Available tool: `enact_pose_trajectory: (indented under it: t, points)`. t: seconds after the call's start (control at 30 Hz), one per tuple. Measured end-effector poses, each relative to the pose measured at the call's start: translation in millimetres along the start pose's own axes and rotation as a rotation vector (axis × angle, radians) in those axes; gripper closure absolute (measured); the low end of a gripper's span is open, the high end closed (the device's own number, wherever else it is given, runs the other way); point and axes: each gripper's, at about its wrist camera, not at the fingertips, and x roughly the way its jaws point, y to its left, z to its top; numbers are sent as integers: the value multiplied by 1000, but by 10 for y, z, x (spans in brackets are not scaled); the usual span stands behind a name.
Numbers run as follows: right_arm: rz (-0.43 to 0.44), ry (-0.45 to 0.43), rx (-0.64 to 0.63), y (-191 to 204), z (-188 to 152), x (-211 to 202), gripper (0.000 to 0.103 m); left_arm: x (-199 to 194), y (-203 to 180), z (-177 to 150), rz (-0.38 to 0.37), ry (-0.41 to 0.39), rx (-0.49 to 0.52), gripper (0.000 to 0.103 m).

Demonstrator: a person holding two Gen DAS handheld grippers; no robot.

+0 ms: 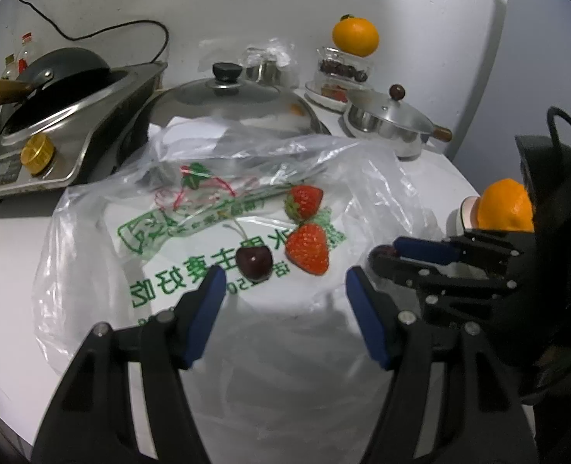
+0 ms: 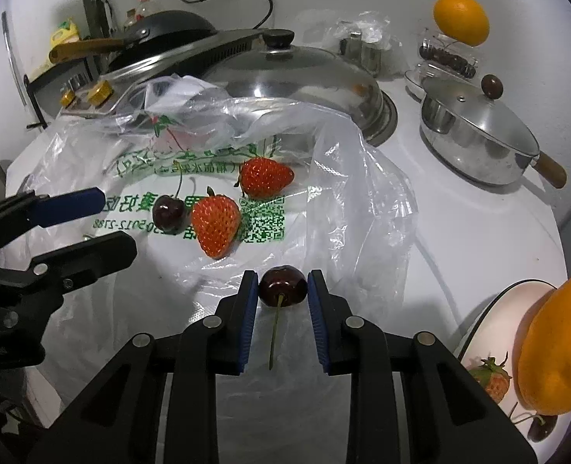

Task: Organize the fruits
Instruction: 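Close the right gripper on the cherry stem-side while the left gripper approaches the strawberry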

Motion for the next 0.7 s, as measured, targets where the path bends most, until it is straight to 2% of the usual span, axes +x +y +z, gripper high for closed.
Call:
enact_pose_trajectory:
  t: [0.5, 0.7]
  points:
    - [-34, 30, -21, 63, 15, 134, 74, -15, 91, -44, -10, -4, -7, 37]
    - [-29, 6, -27, 68, 12, 70, 74, -5, 72, -35, -11, -3, 0, 37]
